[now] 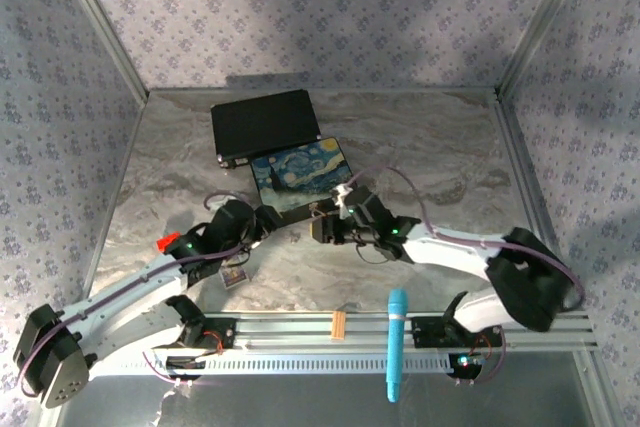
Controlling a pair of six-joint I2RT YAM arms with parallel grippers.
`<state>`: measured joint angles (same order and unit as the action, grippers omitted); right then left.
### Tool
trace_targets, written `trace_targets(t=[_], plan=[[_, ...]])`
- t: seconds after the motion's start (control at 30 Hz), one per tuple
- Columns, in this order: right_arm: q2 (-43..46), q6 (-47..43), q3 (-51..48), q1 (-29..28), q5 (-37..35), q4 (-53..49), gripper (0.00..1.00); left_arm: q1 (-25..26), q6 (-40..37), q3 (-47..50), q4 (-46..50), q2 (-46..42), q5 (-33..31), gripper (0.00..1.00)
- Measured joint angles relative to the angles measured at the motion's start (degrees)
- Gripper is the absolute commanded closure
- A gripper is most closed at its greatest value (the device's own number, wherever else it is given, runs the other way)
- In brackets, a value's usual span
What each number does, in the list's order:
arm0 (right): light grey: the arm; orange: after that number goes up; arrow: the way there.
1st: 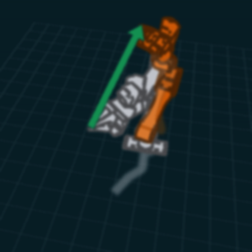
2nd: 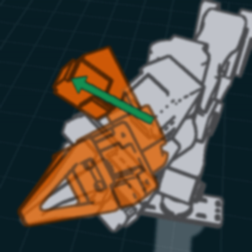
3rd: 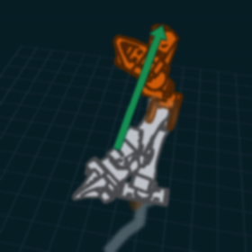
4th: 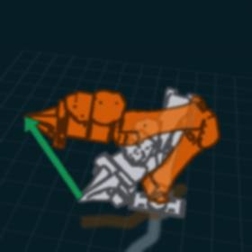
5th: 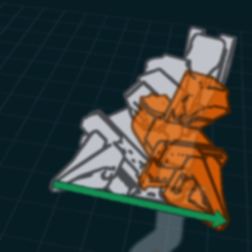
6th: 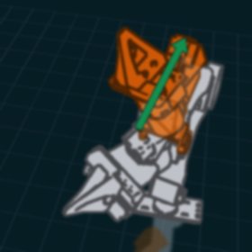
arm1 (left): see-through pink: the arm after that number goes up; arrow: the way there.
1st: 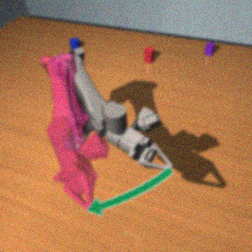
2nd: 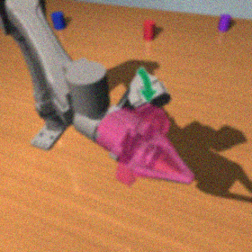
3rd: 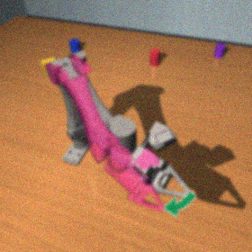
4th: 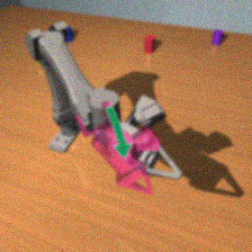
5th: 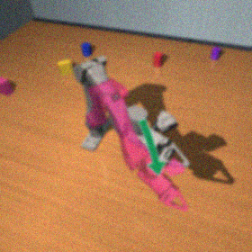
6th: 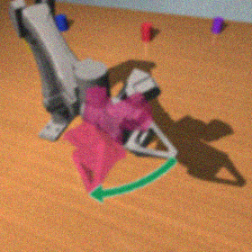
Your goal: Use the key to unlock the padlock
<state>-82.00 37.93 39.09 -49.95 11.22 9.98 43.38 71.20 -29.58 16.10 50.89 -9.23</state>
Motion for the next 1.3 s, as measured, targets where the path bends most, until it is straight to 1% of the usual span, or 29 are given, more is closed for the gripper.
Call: trace_targets(t=[0.03, 0.1, 0.27, 0.43, 0.83, 1.13, 1.3], plan=[[-2.62, -1.46, 1.99, -0.87, -0.11, -0.28, 0.61, -0.87, -1.46, 0.0, 1.03, -0.09, 0.04, 0.35], [-7.23, -4.11, 5.7, -2.25, -0.37, -1.05, 0.62, -2.19, -3.67, 0.0, 2.89, -0.46, 0.07, 0.35], [-15.34, -9.4, 11.52, -3.82, -0.5, -1.77, 0.57, -5.4, -6.93, 0.26, 5.51, -2.34, 1.25, 0.35], [-19.5, -13.38, 14.69, -5.01, -2.4, -4.72, 0.57, -5.55, -7.32, 2.64, 6.58, -6.25, 1.55, 0.35], [-23.43, -16.65, 16.96, -6.27, -5.4, -6.95, 0.58, -5.57, -7.32, 3.85, 7.19, -7.39, 1.77, 0.35], [-24.83, -17.88, 19.04, -7.48, -8.68, -9.07, 0.62, -5.57, -7.28, 4.57, 7.13, -7.3, 1.75, 0.35], [-24.81, -18.05, 18.88, -8.61, -10.71, -8.98, 0.6, -5.57, -7.13, 4.63, 7.1, -7.3, 1.73, 0.35]])
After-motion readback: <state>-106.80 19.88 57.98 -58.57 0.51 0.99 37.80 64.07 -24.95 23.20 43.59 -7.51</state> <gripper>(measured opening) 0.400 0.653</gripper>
